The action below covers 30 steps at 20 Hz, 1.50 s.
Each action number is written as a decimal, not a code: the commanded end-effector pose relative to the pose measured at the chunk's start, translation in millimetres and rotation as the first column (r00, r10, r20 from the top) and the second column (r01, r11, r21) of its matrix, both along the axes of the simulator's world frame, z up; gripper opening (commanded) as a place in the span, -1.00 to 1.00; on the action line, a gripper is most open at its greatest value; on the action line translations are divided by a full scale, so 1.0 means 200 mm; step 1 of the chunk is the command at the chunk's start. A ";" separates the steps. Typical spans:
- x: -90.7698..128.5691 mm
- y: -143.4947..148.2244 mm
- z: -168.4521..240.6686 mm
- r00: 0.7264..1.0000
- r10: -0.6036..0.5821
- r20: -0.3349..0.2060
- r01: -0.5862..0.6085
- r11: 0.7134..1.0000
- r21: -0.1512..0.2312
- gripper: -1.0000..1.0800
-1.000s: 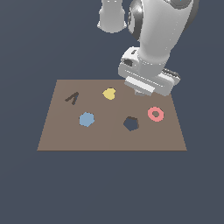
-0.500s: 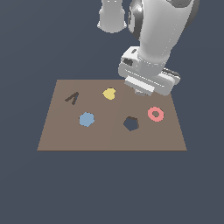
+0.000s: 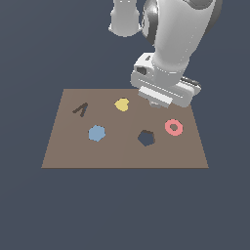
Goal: Insert a designated object into the corresponding slot on a board.
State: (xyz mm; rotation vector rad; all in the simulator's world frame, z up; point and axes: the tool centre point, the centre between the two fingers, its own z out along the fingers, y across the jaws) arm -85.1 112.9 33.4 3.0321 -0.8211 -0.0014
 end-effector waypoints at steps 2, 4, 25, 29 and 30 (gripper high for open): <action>0.03 -0.03 0.00 1.000 0.031 0.001 -0.031 1.000 0.000 -1.00; 0.06 -0.04 0.00 0.998 0.056 0.001 -0.056 0.998 0.000 -1.00; 0.58 -0.23 0.03 0.880 0.475 0.000 -0.475 0.880 -0.001 -1.00; 0.64 -0.23 0.03 0.855 0.519 0.000 -0.519 0.855 -0.001 -1.00; 0.66 -0.23 0.03 0.850 0.527 0.000 -0.527 0.850 -0.001 -1.00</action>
